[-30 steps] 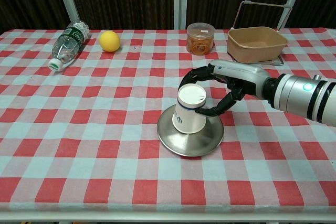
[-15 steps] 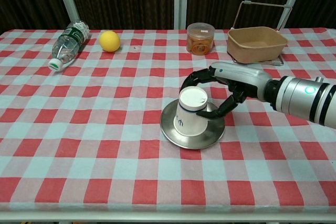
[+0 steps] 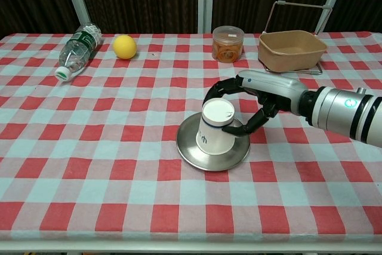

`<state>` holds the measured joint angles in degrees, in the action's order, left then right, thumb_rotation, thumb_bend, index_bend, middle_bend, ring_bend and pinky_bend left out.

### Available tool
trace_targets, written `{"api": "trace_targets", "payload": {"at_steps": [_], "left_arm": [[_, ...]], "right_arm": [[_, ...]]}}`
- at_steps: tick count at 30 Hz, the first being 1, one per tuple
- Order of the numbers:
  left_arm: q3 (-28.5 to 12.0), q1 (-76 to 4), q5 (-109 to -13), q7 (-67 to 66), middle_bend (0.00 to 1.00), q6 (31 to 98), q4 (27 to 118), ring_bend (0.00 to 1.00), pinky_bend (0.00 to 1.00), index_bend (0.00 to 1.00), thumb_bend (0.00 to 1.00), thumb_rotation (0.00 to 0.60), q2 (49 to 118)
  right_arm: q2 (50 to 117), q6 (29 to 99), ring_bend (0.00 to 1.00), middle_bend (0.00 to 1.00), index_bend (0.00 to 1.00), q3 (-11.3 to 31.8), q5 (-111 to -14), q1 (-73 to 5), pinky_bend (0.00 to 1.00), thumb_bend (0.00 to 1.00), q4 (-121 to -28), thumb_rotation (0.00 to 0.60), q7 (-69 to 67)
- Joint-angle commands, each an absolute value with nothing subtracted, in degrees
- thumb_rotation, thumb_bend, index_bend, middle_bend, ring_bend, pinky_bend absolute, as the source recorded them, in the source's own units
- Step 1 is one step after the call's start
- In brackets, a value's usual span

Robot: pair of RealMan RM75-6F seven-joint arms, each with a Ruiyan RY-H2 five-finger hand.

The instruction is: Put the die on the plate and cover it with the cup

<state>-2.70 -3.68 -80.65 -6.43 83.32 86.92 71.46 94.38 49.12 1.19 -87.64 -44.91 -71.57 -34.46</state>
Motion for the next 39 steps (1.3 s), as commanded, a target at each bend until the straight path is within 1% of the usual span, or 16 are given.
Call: {"api": "trace_targets", "payload": {"at_steps": [1,4,9,11,15,18,26,34,39], "left_arm": [[-2.7,-3.7,-80.6,-6.5,0.16,83.3,86.9,0.02,0.03,0.16,0.08,0.600,71.5],[-2.7,-3.8,-80.8,-6.5,0.16,83.2,86.9,0.02,0.03,0.16,0.08,0.600,71.4],[-2.7,-3.7,-80.8,-6.4,0.16,83.4,86.9,0.02,0.03,0.16,0.08,0.600,71.4],[-2.6,-3.7,-80.9,-6.4,0.16,83.3,86.9,0.02,0.03,0.16,0.08,0.600,71.5],[-2.7,-3.8,-80.8,-6.6,0.16,83.3,87.0,0.02,0.03,0.16,0.08,0.600,71.4],[-2.7,-3.9,-80.9,-6.7,0.16,83.3,87.1,0.02,0.03,0.16,0.08,0.600,71.4],[-2.7,-3.7,-80.8,-6.5,0.16,83.5,87.1,0.02,0.03,0.16,0.08,0.600,71.4],[-2.6,-3.7,-80.9,-6.6,0.16,83.4,87.0,0.02,0.03,0.16,0.08,0.600,71.4],[-2.6,-3.6,-80.9,-6.4,0.16,83.6,87.0,0.02,0.03,0.16,0.08,0.600,71.4]], "right_arm": [[93.5,49.1,0.00,0.27,0.53,-0.2,-89.9,-45.2,0.00,0.34,-73.7,0.600,-36.1],[93.5,48.9,0.00,0.27,0.53,-0.4,-90.2,-45.5,0.00,0.34,-73.1,0.600,-35.7],[94.7,49.0,0.00,0.27,0.53,1.7,-87.0,-45.0,0.00,0.34,-70.1,0.600,-35.0],[94.7,49.2,0.00,0.27,0.53,1.8,-86.9,-44.9,0.00,0.34,-70.2,0.600,-35.2],[93.4,49.5,0.00,0.27,0.53,0.3,-89.6,-45.3,0.00,0.34,-73.2,0.600,-37.3],[93.2,49.3,0.00,0.27,0.53,-0.5,-90.9,-45.8,0.00,0.34,-73.7,0.600,-36.5],[94.8,48.0,0.00,0.27,0.52,2.4,-86.1,-45.7,0.00,0.34,-70.2,0.600,-34.0],[92.9,48.0,0.00,0.27,0.51,-0.2,-90.3,-46.5,0.00,0.34,-74.3,0.600,-35.9],[94.1,47.8,0.00,0.27,0.51,1.8,-87.1,-46.1,0.00,0.34,-71.4,0.600,-34.8]]}}
